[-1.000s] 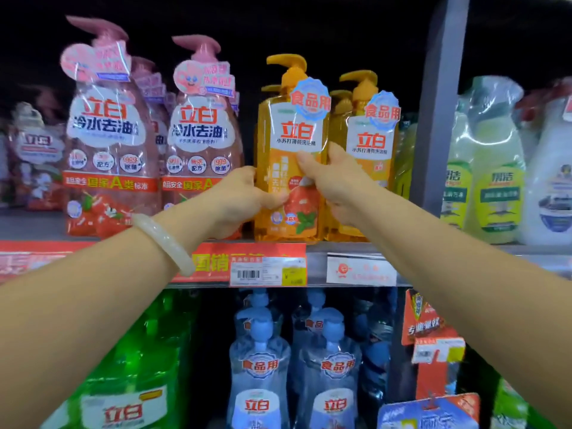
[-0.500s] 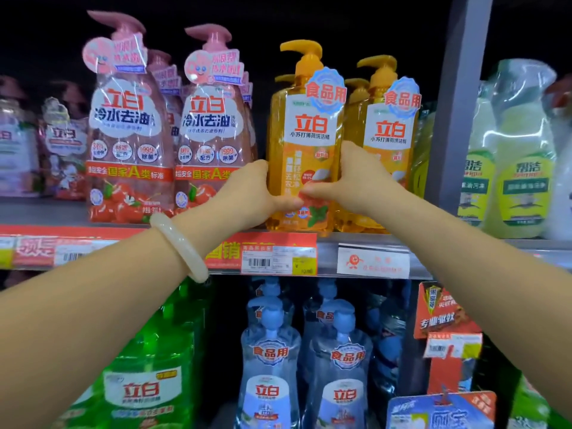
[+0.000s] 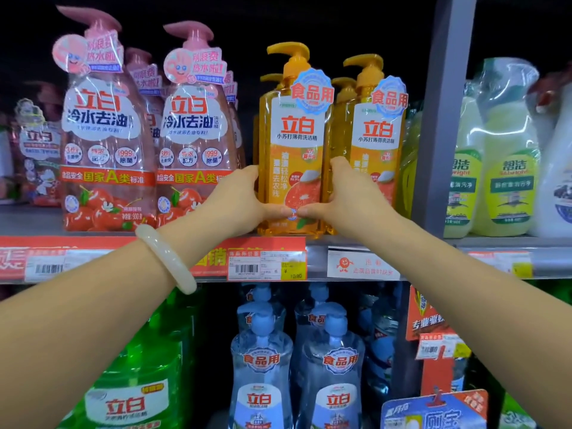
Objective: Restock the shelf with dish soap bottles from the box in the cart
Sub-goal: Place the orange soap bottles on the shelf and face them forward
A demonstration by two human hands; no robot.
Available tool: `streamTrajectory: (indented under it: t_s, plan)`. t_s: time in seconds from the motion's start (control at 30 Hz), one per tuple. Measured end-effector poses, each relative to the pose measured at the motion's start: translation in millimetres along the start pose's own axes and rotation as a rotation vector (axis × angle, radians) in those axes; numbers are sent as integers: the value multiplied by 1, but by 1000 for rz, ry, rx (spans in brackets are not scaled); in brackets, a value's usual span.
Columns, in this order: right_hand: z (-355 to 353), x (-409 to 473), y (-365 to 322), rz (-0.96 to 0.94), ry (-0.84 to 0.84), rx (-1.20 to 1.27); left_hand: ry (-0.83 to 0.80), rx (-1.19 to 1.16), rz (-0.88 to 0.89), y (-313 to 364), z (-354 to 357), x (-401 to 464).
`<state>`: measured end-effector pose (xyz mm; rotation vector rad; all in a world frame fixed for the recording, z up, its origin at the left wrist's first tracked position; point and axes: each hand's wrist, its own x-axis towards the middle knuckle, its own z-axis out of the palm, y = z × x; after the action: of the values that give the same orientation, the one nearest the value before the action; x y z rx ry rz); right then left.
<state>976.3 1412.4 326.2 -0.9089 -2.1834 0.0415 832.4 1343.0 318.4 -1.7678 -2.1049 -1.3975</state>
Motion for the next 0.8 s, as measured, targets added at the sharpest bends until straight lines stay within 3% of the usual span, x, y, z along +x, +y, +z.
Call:
streamTrajectory:
  t_s: [0.23,0.37,0.5,0.63,0.8]
  plan:
    - [-5,-3,-4,22,2,-104,59,84,-17,-1,4,-6]
    - [-18,-12,15,50,137,-176,79,158,-42,3,6,-13]
    - [-16,-19,42,101,320,-72,149,204,-86,8,12,-14]
    - [5,-22,47,149,231,111,192,177,-115,12,15,-15]
    - [17,-14,41,228,250,213,247,169,-108,11,19,-17]
